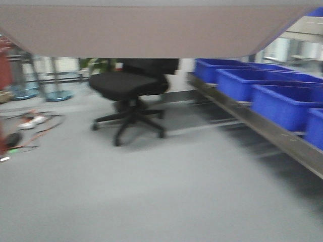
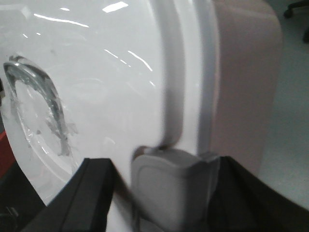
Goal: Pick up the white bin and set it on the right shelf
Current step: 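Turn the base toward the steel rack of blue crates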
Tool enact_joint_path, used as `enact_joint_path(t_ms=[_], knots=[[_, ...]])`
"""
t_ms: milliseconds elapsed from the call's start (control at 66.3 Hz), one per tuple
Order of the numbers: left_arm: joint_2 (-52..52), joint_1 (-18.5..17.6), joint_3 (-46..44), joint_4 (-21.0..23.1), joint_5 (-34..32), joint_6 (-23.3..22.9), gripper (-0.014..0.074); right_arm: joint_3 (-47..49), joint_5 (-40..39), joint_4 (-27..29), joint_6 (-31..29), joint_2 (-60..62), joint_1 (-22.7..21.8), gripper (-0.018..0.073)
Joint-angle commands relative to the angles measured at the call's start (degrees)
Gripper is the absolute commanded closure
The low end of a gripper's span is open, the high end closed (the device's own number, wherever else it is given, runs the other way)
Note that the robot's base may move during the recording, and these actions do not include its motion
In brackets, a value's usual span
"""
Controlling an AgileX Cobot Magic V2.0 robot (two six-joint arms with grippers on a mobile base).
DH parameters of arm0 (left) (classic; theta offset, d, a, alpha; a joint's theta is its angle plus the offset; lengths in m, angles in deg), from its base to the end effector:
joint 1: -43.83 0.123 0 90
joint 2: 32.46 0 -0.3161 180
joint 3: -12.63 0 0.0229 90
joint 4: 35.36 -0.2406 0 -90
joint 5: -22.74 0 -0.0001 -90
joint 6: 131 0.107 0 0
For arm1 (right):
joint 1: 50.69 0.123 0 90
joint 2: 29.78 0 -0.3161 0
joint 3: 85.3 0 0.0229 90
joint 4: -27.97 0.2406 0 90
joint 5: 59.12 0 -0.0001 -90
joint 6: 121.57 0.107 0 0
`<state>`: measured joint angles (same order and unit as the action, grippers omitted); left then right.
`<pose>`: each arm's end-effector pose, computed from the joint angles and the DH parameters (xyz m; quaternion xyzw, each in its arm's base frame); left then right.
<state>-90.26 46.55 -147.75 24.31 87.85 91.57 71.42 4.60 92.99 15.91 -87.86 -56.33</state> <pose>0.1198 -0.0782 0.4272 0.2298 0.7905 -0.3492 0.4476 0.1281 0.0748 0.4171 -0.1763 0.7892 0.3816 0.4477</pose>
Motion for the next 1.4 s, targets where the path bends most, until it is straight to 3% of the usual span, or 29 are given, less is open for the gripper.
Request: enact_joint_path(t_ms=[0, 1387], knots=[[0.5, -1.46, -1.95, 13.78, 5.16, 0.75, 0.0346, 2.15, 6.32, 14.73, -0.36, 0.84, 1.09, 0.0169], [0.5, -1.46, -1.95, 13.78, 5.16, 0.75, 0.0346, 2.15, 6.29, 14.73, -0.36, 0.96, 1.09, 0.0169]])
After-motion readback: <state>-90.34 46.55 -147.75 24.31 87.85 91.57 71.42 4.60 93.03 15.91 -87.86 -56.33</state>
